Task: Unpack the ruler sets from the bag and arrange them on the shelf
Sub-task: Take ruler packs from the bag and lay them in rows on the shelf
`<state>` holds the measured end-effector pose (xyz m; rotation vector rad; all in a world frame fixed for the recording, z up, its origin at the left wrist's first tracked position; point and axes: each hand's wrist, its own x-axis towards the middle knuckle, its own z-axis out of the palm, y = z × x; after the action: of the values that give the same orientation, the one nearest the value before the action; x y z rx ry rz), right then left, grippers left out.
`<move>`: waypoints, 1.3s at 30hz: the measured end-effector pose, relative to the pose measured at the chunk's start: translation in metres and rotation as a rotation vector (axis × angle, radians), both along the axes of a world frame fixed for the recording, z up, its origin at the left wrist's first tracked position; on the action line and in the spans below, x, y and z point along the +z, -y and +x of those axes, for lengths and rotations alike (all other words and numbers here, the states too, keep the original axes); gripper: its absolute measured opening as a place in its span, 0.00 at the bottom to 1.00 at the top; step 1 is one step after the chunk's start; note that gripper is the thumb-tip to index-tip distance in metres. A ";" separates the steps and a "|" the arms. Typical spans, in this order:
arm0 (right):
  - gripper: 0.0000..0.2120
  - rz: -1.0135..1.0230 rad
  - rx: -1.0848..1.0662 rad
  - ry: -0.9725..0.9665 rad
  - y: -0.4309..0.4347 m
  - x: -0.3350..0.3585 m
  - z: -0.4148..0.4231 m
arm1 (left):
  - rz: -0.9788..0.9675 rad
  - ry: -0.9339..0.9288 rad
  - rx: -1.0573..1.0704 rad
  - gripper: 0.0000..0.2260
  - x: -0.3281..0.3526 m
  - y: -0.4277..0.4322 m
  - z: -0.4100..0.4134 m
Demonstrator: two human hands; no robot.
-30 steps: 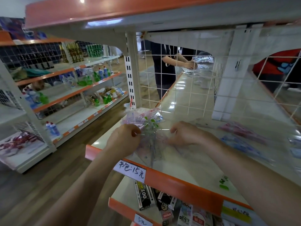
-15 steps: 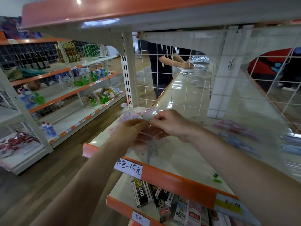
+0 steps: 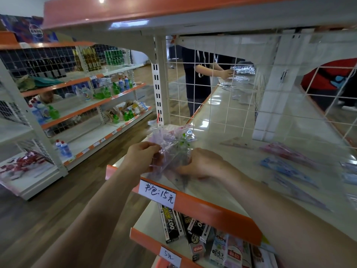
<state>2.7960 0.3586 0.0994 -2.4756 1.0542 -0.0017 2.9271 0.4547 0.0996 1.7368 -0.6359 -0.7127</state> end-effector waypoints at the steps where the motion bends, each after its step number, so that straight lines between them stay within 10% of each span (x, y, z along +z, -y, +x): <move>1: 0.21 0.033 0.013 0.016 0.001 0.000 -0.001 | 0.006 -0.003 0.001 0.07 0.000 0.000 0.000; 25: 0.06 0.399 -0.100 0.226 0.022 0.002 -0.032 | -0.066 -0.093 -0.005 0.05 -0.002 0.015 -0.008; 39: 0.04 0.607 -0.350 0.732 0.035 0.019 -0.092 | -0.103 -0.266 -0.198 0.04 -0.002 0.052 -0.055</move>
<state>2.7043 0.3235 0.1184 -1.5241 0.9453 -0.5622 2.8719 0.4032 0.0976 1.4656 -0.6526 -1.0127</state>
